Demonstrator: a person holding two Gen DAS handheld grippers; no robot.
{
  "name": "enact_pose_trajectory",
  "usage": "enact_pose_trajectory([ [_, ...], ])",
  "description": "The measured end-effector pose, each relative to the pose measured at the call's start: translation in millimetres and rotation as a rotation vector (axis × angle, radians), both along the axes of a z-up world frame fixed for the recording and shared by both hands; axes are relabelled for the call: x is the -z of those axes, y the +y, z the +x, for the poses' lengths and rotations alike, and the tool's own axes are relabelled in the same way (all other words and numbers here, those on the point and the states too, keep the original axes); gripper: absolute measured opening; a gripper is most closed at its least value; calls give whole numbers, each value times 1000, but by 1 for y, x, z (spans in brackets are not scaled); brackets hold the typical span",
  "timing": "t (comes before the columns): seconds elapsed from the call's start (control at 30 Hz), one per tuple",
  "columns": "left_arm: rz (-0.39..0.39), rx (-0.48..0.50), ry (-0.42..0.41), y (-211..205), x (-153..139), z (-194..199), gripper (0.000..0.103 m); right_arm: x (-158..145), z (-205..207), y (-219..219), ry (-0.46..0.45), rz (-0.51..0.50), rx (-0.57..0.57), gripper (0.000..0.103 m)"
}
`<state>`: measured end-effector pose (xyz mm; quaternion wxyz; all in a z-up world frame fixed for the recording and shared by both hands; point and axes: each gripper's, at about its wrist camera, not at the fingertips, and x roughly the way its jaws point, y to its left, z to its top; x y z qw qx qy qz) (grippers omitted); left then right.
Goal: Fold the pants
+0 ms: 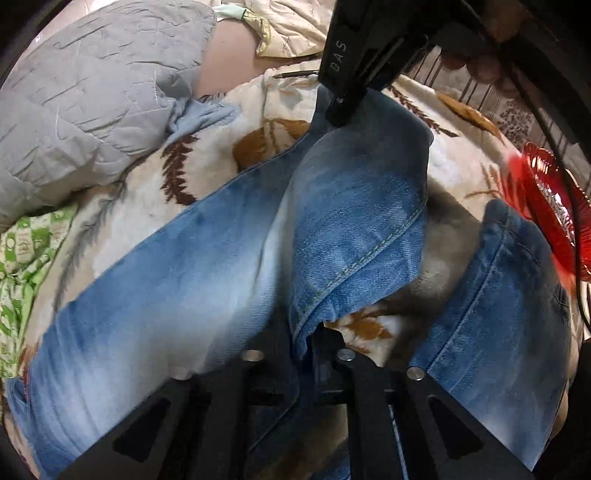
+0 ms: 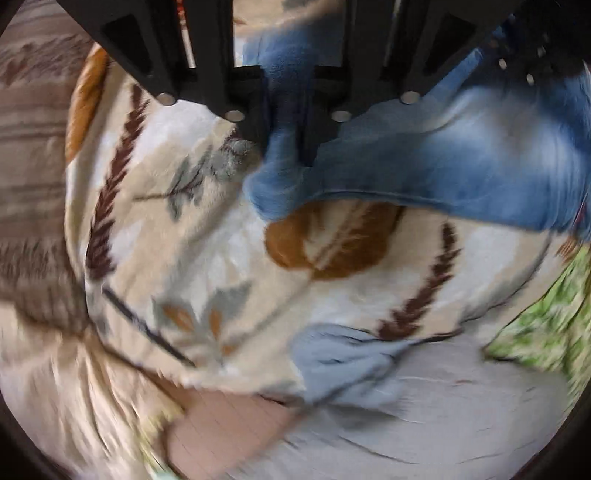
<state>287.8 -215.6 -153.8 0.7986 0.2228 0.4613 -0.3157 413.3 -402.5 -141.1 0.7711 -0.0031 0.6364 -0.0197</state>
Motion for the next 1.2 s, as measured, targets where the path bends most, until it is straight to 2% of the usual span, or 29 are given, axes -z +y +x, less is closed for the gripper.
enact_pose_trajectory([
  [0.03, -16, -18, 11, 4, -4, -1, 59, -2, -2, -8, -10, 16, 19, 47],
  [0.07, -27, -41, 12, 9, -10, -3, 93, -7, -5, -13, -30, 24, 34, 88],
  [0.1, -46, -71, -12, 15, -19, -6, 98, -17, -9, -21, -74, 30, 51, 103],
  [0.17, -106, -93, -50, 31, -42, -17, 98, -39, -20, -37, -149, 61, 73, 103],
  [0.3, -186, -160, -95, 75, -78, -35, 98, -83, -44, -59, -237, 213, 113, 103],
  [0.37, -211, -218, -109, 107, -96, -50, 100, -98, -58, -54, -272, 240, 107, 103],
  [0.43, -212, -235, -119, 120, -103, -60, 102, -112, -85, -40, -307, 279, 66, 103],
  [0.6, -249, -59, -78, 110, -109, -99, 102, -100, -167, -10, -264, 308, -77, 103],
  [0.7, -348, -1, 9, 89, -110, -100, 102, -85, -219, -1, -258, 311, -156, 103],
  [0.77, -410, 7, 64, 75, -112, -96, 102, -75, -253, -2, -281, 332, -154, 103],
  [0.87, -490, 7, 184, 52, -111, -84, 102, -58, -297, -7, -325, 368, -87, 103],
  [0.9, -510, 16, 227, 41, -110, -79, 102, -49, -312, -9, -343, 391, -30, 103],
  [1.0, -515, 40, 282, 17, -104, -69, 102, -26, -337, -18, -357, 519, 168, 103],
  [1.1, -487, 43, 321, -7, -96, -60, 102, -8, -348, -22, -414, 561, 316, 98],
  [1.2, -410, 12, 370, -29, -82, -50, 102, 13, -343, -17, -404, 578, 408, 90],
])
